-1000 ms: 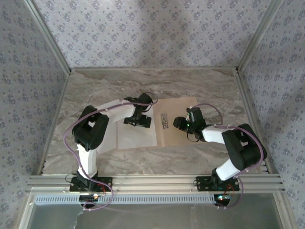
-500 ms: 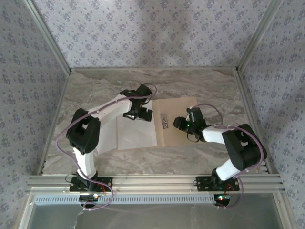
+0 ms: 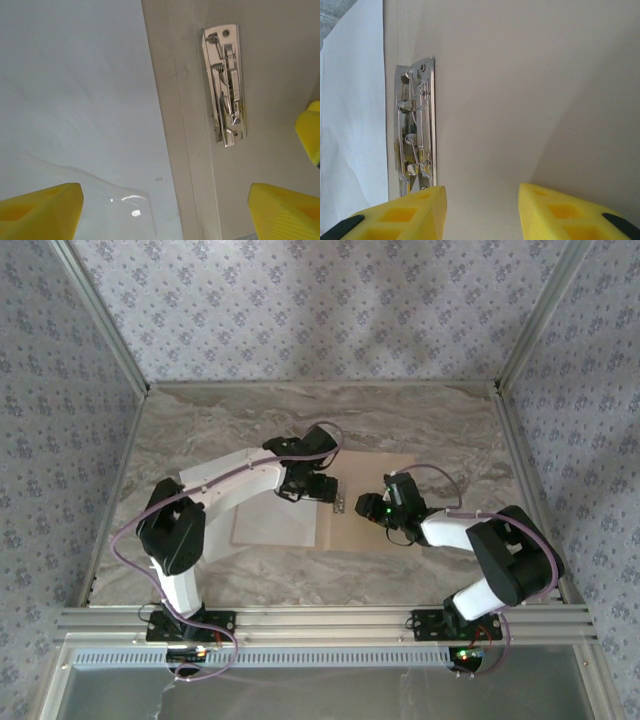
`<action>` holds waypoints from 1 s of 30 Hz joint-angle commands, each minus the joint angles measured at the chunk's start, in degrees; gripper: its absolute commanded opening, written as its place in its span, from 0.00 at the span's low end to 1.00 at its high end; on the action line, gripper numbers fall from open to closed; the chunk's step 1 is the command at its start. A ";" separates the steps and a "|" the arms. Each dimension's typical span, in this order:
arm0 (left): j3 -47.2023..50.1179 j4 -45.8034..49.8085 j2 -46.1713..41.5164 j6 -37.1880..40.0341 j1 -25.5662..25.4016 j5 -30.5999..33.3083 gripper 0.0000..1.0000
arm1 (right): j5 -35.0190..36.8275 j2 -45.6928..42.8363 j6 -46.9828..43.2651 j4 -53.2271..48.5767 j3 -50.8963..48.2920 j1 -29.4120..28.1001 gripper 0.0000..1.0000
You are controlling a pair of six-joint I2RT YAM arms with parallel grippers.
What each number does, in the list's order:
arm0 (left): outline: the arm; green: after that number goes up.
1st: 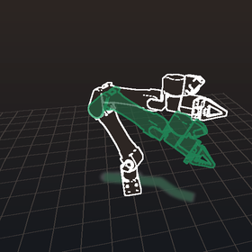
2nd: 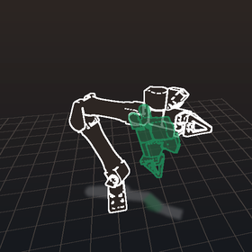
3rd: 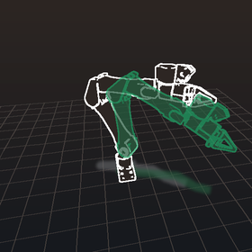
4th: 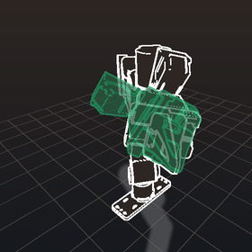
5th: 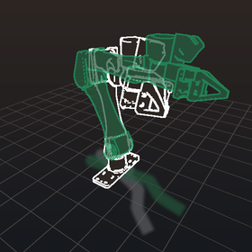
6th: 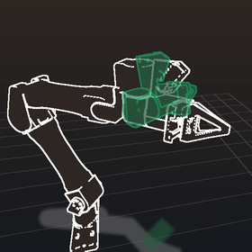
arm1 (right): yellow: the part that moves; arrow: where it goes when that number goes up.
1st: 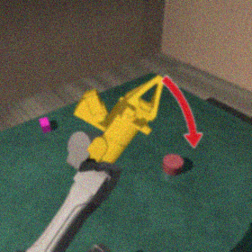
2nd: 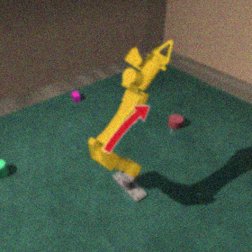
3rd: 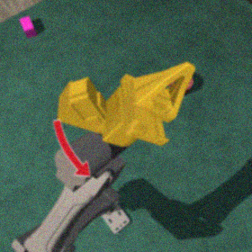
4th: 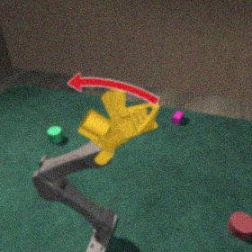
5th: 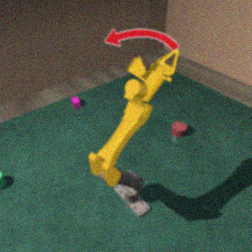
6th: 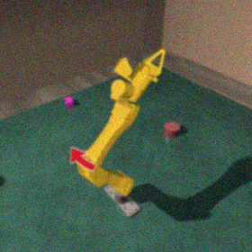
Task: Put the files into the folder
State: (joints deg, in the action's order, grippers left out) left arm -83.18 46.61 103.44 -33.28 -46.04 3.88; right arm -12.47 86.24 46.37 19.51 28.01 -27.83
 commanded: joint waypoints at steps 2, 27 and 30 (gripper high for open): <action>0.99 0.91 -1.81 -2.97 -1.26 1.06 0.81 | -2.67 -0.76 0.54 -7.97 -1.12 1.41 0.45; -11.55 0.50 15.39 -12.65 -11.87 6.78 0.44 | -13.56 -0.91 -6.92 0.62 -6.18 14.79 0.46; -12.10 0.68 16.67 -13.75 -12.05 7.07 0.40 | -14.33 -0.06 -6.73 2.89 -6.88 14.25 0.46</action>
State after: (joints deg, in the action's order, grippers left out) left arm -93.54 46.30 118.76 -44.75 -57.69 9.58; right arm -25.96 83.94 39.79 22.59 23.35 -13.15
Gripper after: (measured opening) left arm 0.402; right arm 0.456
